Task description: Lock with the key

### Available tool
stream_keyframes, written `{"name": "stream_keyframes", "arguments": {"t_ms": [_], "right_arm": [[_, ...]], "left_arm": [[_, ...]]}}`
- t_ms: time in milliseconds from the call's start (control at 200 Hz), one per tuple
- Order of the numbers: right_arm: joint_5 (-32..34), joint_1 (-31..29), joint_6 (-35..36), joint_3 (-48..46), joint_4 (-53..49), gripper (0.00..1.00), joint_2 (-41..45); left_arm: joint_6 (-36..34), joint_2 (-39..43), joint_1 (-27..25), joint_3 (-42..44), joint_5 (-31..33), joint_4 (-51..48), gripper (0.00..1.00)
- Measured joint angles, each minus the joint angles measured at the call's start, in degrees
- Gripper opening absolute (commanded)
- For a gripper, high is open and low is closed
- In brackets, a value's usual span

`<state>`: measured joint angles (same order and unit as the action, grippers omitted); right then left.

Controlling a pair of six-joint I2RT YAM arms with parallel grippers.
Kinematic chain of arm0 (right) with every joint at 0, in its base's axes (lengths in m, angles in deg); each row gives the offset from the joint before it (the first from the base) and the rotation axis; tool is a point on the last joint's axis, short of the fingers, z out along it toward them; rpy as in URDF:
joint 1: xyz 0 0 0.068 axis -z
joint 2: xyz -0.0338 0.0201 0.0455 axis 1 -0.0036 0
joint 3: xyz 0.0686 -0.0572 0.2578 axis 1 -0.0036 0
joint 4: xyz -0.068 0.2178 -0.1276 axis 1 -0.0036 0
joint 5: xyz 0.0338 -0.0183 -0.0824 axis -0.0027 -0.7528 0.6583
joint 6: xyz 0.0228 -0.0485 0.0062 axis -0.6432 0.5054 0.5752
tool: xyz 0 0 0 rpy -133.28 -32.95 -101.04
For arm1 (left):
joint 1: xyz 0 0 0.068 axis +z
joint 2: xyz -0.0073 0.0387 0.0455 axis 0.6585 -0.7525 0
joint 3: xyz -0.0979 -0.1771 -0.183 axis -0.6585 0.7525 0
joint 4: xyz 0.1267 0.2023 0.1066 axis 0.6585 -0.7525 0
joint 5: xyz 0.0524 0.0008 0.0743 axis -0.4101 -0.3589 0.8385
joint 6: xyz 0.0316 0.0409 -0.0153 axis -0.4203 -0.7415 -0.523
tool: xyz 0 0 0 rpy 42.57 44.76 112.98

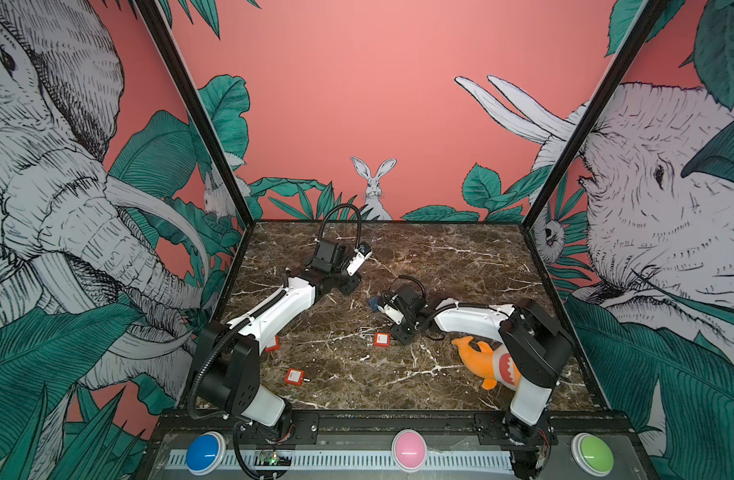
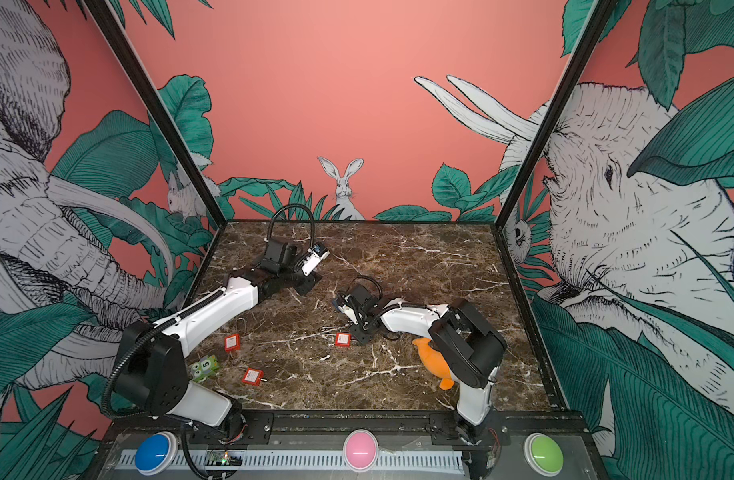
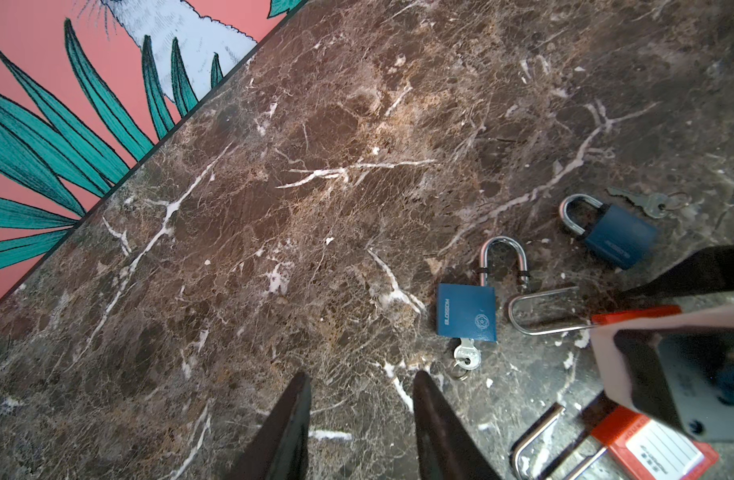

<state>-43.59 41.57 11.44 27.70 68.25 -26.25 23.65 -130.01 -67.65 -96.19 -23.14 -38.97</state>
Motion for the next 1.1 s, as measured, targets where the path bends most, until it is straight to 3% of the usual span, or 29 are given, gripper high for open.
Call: {"name": "stream_keyframes", "arguments": {"t_ms": [205, 500, 690, 830, 1101], "right_arm": [[-0.02, -0.17, 0.04, 0.83, -0.44, 0.46, -0.61], [-0.07, -0.22, 1.05, 0.74, -0.37, 0.28, -0.28], [-0.24, -0.33, 3.67, -2.89, 0.2, 0.23, 6.19], [-1.86, -0.37, 7.87, -5.44, 1.57, 0.23, 13.42], [-3.91, 0.13, 18.69, -10.51, 5.44, 0.22, 25.14]], "left_arm": [[-0.07, 0.0, 0.0, 0.0, -0.02, 0.0, 0.43], [-1.6, 0.0, 0.0, 0.0, -0.94, 0.2, 0.43], [-6.21, 2.12, 0.0, 3.02, -4.33, 3.37, 0.42], [-11.08, 6.67, 0.61, 6.4, -11.58, 5.27, 0.42], [-18.23, 12.83, 3.8, 13.07, -34.45, 12.35, 0.43]]}}
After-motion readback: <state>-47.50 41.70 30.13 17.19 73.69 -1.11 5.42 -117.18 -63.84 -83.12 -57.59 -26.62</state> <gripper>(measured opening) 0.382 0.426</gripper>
